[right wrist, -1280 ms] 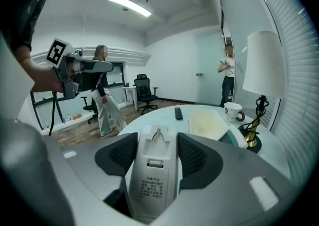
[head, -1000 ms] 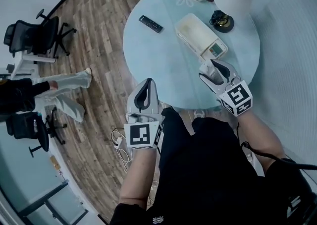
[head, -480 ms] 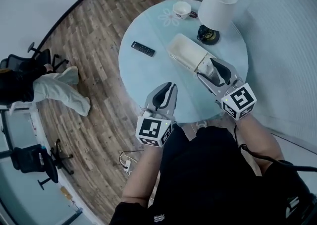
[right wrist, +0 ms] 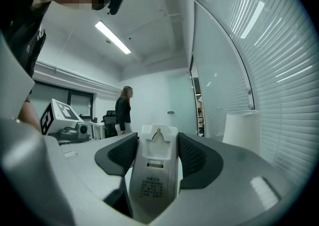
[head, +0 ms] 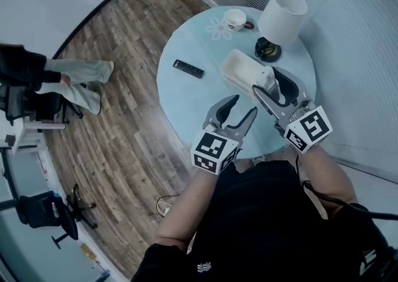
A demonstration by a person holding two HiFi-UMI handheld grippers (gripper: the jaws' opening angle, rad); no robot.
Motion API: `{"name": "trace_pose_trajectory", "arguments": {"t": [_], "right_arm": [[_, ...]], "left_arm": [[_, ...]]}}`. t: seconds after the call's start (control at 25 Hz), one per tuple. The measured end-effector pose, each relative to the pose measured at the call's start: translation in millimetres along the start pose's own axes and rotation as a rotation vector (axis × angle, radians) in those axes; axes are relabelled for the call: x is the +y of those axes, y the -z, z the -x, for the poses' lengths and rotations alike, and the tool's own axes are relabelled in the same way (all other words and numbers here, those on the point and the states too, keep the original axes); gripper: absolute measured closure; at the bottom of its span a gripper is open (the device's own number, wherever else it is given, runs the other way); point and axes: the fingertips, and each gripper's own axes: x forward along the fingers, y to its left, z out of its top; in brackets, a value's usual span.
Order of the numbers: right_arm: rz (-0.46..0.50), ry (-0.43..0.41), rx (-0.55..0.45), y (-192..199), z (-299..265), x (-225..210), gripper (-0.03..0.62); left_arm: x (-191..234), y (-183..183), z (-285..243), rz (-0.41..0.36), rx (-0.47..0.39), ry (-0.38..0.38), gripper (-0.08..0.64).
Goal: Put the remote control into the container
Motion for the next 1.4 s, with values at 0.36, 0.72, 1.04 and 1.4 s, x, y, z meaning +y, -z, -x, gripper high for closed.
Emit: {"name": "trace_pose_trajectory", "arguments": {"t": [0.36, 0.72, 1.04, 1.4], "right_arm": [[0.044, 0.025, -0.053, -16, -23, 22, 0.330], [0.057, 0.028, -0.079, -20, -28, 49, 0.330], [0.044, 0.011, -0.081, -20, -23, 70, 0.330], [0.015, -0.074, -0.054, -16, -22, 76, 0.327]], "left_arm": [[-3, -11, -6, 0.014, -0.014, 0.107, 0.319], [-4, -15, -10, -0.029, -0.006, 0.127, 0.319], [-6, -17, 4, -0.081, -0.024, 0.165, 0.428], [0, -8, 16, -0.139, 0.048, 0.367, 0.442]]}}
